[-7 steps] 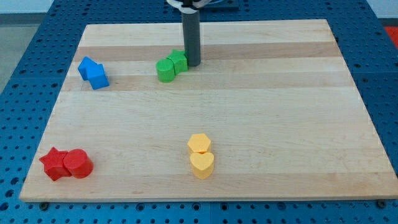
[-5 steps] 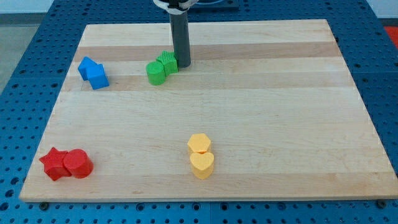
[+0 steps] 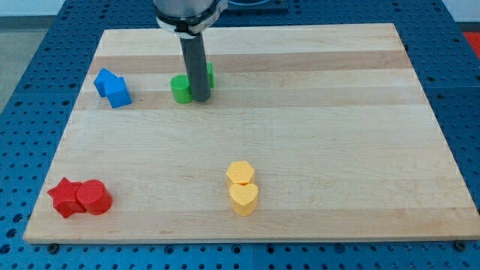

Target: Push the yellow heart along with the yellow hexagon towards center

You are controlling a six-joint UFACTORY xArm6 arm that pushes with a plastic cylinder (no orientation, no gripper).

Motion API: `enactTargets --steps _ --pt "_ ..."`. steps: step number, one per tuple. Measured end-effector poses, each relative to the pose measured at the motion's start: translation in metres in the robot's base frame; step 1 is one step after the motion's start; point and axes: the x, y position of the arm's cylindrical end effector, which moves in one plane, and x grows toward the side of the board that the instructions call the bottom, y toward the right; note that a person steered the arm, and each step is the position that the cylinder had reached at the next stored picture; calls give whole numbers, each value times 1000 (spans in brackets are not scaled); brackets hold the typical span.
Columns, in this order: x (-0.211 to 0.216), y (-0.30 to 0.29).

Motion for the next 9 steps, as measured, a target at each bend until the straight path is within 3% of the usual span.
enactTargets --steps 1,4,5,6,7,9 --pt "13 -8" --pt "166 -24" --pt "217 13" --pt "224 20" --pt "227 62" --pt "207 77"
